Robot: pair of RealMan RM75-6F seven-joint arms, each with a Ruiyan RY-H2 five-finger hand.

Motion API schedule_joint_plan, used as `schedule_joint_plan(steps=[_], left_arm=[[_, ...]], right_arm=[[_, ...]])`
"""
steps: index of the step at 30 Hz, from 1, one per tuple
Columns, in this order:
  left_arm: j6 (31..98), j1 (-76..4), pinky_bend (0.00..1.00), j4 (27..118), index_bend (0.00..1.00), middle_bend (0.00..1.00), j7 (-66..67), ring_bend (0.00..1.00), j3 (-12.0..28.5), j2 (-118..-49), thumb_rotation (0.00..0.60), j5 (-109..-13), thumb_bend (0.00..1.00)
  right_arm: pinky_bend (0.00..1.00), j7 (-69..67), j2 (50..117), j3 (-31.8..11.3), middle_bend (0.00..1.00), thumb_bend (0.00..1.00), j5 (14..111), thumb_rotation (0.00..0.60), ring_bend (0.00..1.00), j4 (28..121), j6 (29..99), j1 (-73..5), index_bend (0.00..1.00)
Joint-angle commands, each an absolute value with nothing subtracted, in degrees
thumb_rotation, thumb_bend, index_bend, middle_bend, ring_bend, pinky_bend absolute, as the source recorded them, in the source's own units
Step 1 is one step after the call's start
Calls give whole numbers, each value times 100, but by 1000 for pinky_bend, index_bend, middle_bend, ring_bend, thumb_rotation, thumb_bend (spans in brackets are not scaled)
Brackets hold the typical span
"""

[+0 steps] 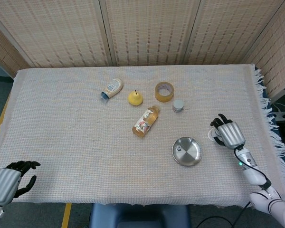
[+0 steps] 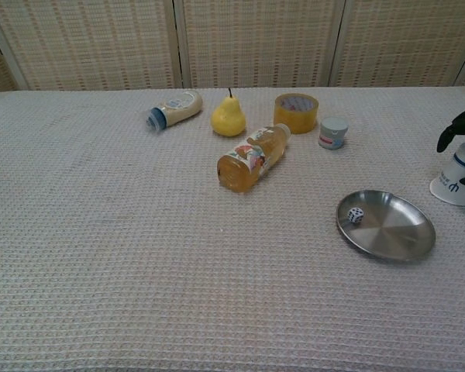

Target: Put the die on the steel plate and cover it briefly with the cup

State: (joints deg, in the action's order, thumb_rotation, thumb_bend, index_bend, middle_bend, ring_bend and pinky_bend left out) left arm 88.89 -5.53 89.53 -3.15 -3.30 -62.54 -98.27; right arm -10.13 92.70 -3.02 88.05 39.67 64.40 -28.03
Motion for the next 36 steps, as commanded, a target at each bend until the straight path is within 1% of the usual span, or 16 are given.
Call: schedule_joint_plan(steps=[1, 8, 13, 16, 18, 23, 28, 33, 36], left_arm=[[8892, -552, 490, 8954, 356, 428, -314, 395, -329, -6255, 600, -9827, 434], [8890, -552, 490, 8951, 356, 429, -312, 395, -331, -6256, 600, -9830, 433], [8902, -549, 490, 8957, 356, 430, -309, 395, -330, -6257, 600, -9837, 434], [8895, -550, 490, 8958, 356, 431, -303, 395, -330, -6260, 600, -9832, 434], [8891, -551, 490, 8957, 356, 432, -304, 395, -330, -6259, 600, -9828, 434], [8901, -548, 490, 8961, 356, 434, -310, 396, -331, -6255, 600, -9835, 433], [8918, -543, 490, 8961, 356, 438, -321, 396, -333, -6252, 600, -9846, 433], [8904, -547, 490, 8957, 357, 439, -313, 397, -333, -6254, 600, -9840, 433], [8907, -547, 491, 8957, 357, 439, -310, 397, -332, -6251, 600, -9843, 433]], right_arm=[[521, -1157, 9457, -289, 313, 192, 8796, 600, 160, 3663, 6439, -2835, 371], [547, -1223, 9619, -287, 321, 194, 8786, 600, 179, 3299, 6565, -2816, 396], [671, -1337, 9745, -303, 404, 215, 8831, 600, 294, 3098, 6871, -2795, 500], [719, -1378, 9790, -299, 452, 224, 8891, 600, 354, 3083, 7127, -2780, 547], [736, -1342, 9790, -286, 469, 225, 8943, 600, 372, 3150, 7303, -2766, 562], [752, -1110, 9676, -208, 487, 226, 9072, 600, 392, 3487, 7548, -2735, 577], [759, -945, 9527, -166, 494, 226, 9136, 600, 400, 3898, 7646, -2718, 582], [769, -873, 9330, -132, 494, 226, 9225, 600, 401, 4590, 7743, -2724, 583], [772, -577, 9180, -122, 494, 226, 9297, 600, 401, 5041, 7805, -2741, 583]])
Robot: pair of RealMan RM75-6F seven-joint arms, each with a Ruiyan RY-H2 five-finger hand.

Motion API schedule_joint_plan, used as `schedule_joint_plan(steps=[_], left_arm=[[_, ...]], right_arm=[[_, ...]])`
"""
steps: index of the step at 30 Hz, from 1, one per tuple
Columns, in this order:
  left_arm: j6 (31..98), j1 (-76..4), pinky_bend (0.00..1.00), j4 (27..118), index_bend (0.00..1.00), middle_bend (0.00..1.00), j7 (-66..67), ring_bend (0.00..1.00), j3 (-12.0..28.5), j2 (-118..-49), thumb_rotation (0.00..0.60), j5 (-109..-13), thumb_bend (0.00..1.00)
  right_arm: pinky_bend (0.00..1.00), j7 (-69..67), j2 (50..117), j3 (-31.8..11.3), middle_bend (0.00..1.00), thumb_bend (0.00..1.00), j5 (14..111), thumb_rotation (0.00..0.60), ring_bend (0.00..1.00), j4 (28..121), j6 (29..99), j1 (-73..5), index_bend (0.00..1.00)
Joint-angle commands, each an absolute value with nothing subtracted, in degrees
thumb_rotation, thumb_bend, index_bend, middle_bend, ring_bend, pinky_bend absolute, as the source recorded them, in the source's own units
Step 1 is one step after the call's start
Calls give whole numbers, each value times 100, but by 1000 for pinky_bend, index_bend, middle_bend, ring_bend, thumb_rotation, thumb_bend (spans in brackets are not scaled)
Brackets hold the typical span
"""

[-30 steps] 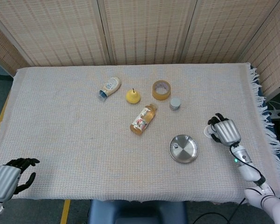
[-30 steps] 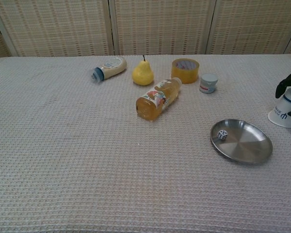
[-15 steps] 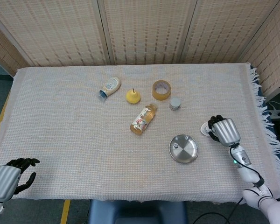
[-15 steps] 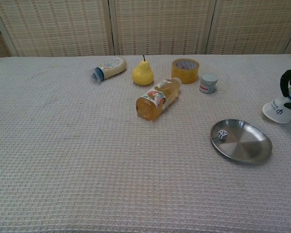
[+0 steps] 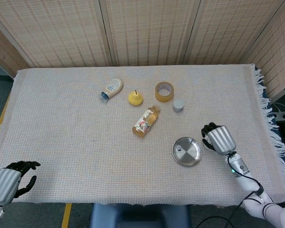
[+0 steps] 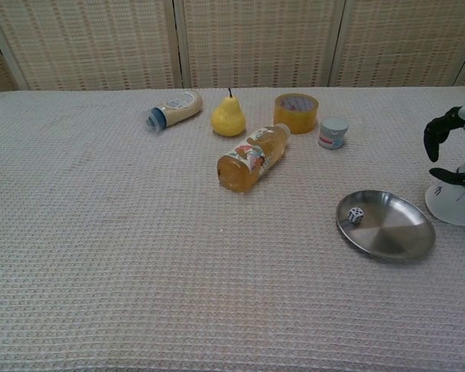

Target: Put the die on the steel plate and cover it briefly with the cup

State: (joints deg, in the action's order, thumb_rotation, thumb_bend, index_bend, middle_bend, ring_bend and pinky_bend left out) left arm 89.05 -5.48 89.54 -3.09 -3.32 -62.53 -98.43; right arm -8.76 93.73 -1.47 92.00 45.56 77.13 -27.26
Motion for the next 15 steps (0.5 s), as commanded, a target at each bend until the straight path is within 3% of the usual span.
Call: schedule_joint_plan(steps=[1, 5, 9, 12, 15], left_arm=[[8907, -547, 490, 8957, 357, 439, -315, 397, -333, -6251, 600, -9844, 433], [8914, -545, 490, 8955, 356, 441, -336, 397, -329, -6247, 600, -9837, 433], [8916, -543, 490, 8956, 356, 442, -342, 397, -331, -6245, 600, -9839, 434], [8912, -544, 491, 8957, 356, 443, -333, 397, -334, -6247, 600, -9843, 433], [8899, -548, 491, 8965, 356, 443, -315, 397, -336, -6250, 600, -9841, 433]], right_arm=[[773, -453, 9136, -120, 494, 226, 9306, 600, 401, 5153, 7808, -2740, 583], [766, -44, 8939, -104, 494, 225, 9270, 600, 390, 5490, 7718, -2705, 551], [694, 342, 8762, -139, 427, 185, 9063, 600, 287, 5738, 7558, -2606, 438], [497, 640, 8568, -159, 279, 79, 8824, 600, 131, 6109, 7330, -2519, 279], [304, 954, 8301, -185, 162, 39, 8517, 600, 21, 6610, 7017, -2454, 156]])
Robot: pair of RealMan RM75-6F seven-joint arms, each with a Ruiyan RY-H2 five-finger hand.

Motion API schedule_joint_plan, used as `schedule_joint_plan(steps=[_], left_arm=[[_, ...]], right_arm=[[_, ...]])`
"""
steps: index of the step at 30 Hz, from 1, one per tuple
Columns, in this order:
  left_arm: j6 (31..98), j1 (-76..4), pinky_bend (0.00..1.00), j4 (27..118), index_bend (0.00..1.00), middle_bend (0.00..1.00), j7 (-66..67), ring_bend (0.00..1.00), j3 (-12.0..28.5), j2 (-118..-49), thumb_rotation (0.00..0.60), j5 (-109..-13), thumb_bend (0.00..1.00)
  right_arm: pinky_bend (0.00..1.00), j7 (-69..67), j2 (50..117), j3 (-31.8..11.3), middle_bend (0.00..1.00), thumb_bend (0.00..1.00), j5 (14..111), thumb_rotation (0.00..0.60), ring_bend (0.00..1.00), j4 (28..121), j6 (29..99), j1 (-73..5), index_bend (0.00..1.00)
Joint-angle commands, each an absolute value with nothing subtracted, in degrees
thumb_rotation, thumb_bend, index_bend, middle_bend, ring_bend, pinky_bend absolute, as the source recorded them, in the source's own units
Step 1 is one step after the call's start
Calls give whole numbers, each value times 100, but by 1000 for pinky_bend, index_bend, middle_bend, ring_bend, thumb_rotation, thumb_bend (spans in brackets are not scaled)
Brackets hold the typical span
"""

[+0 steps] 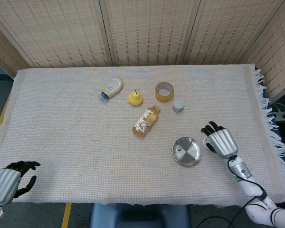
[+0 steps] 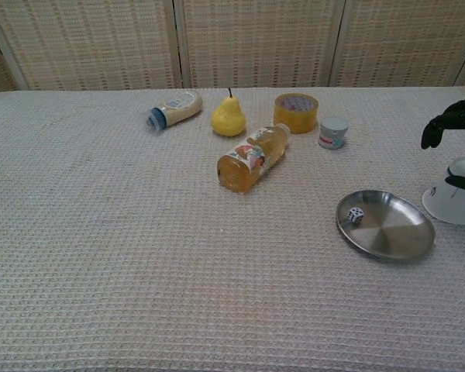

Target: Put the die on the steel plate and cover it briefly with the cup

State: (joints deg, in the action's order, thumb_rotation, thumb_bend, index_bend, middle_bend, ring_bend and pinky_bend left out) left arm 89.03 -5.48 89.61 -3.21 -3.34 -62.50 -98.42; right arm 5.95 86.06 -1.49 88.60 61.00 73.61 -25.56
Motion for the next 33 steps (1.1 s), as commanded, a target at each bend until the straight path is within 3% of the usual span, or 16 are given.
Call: schedule_joint_plan(steps=[1, 4, 9, 14, 19, 33], left_arm=[[8898, -547, 491, 8968, 356, 443, -309, 397, -337, -6251, 600, -9843, 433], [8892, -549, 491, 8977, 356, 443, -291, 397, -341, -6252, 600, -9850, 433], [8887, -547, 490, 8978, 356, 443, -287, 397, -341, -6253, 600, -9841, 433], [8888, -548, 490, 8975, 357, 443, -298, 398, -337, -6250, 600, -9837, 433], [8871, -552, 491, 8966, 357, 444, -300, 397, -335, -6254, 600, -9819, 433], [8890, -548, 490, 8967, 356, 451, -309, 399, -336, -6251, 600, -9835, 433]], right_arm=[[254, 1036, 8232, -194, 140, 35, 8450, 600, 4, 6736, 6955, -2443, 125], [180, 1262, 8042, -227, 108, 34, 8188, 600, 0, 7078, 6716, -2411, 79], [189, 1435, 8000, -251, 94, 34, 8006, 600, 0, 7136, 6553, -2392, 59], [300, 955, 8284, -246, 112, 34, 8175, 600, 15, 6634, 6613, -2405, 164], [488, 333, 8662, -211, 252, 81, 8495, 600, 140, 5917, 6816, -2449, 327], [784, -148, 9400, -199, 442, 232, 8845, 600, 363, 4434, 7384, -2417, 527]])
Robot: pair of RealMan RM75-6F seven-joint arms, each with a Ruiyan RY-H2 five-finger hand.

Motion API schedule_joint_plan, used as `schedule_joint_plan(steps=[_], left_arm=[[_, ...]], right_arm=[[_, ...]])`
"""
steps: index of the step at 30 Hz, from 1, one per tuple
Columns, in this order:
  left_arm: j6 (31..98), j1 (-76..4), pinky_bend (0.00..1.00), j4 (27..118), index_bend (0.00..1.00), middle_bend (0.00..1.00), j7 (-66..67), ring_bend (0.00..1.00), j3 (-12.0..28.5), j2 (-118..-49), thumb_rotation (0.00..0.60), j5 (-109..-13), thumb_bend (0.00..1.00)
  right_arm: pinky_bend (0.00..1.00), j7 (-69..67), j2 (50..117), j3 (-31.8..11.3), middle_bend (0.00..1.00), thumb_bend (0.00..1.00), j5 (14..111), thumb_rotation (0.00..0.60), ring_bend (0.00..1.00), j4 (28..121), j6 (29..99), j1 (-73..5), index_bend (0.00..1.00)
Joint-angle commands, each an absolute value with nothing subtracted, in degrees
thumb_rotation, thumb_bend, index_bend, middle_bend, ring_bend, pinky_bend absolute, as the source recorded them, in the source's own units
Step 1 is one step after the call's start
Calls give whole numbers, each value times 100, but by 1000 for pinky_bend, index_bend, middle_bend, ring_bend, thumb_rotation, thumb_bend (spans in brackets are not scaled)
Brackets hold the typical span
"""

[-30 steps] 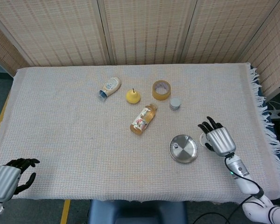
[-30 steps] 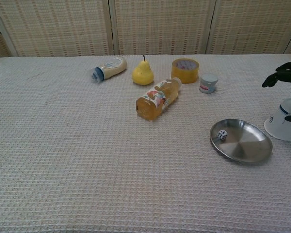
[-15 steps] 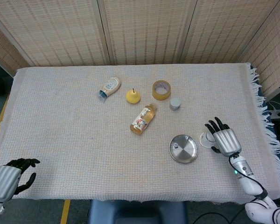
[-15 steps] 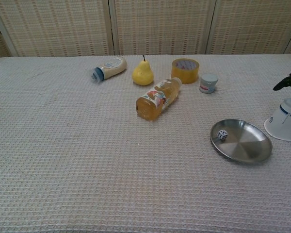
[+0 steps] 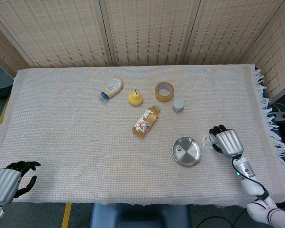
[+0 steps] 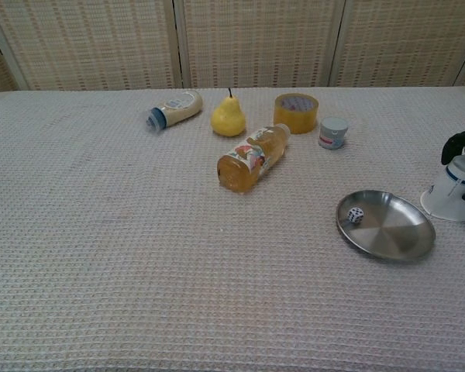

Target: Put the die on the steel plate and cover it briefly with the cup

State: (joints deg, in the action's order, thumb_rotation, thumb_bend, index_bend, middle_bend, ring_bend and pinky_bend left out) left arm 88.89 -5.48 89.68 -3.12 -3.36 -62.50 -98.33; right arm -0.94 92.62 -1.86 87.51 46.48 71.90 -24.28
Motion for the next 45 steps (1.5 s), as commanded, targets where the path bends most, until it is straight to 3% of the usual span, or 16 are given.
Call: schedule_joint_plan(steps=[1, 7, 17, 21, 38, 45], left_arm=[[8889, -549, 490, 8967, 356, 451, -304, 399, -338, -6252, 600, -9839, 433], [8882, -547, 491, 8978, 356, 451, -285, 400, -339, -6253, 600, -9832, 434], [8852, -550, 491, 9006, 356, 453, -258, 399, -344, -6242, 600, -9817, 434], [8854, -546, 492, 9008, 356, 454, -271, 400, -346, -6238, 600, -9811, 433], [8832, -552, 492, 9019, 357, 454, -292, 400, -350, -6224, 600, -9807, 433], [8772, -557, 493, 9075, 356, 455, -269, 400, -359, -6199, 600, -9764, 434]], right_arm=[[800, -171, 9439, -200, 456, 240, 8884, 600, 379, 4358, 7471, -2415, 543], [829, -301, 9463, -197, 487, 257, 9061, 600, 414, 4415, 7840, -2416, 575], [830, -251, 8729, -81, 489, 257, 9347, 600, 418, 6472, 7807, -2539, 577], [830, 5, 8655, -101, 489, 256, 9370, 600, 418, 6764, 7690, -2611, 577], [830, -257, 9204, -53, 489, 256, 9177, 600, 418, 6057, 6928, -2835, 577], [830, -45, 9165, -85, 489, 256, 9009, 600, 419, 6201, 6685, -2865, 577]])
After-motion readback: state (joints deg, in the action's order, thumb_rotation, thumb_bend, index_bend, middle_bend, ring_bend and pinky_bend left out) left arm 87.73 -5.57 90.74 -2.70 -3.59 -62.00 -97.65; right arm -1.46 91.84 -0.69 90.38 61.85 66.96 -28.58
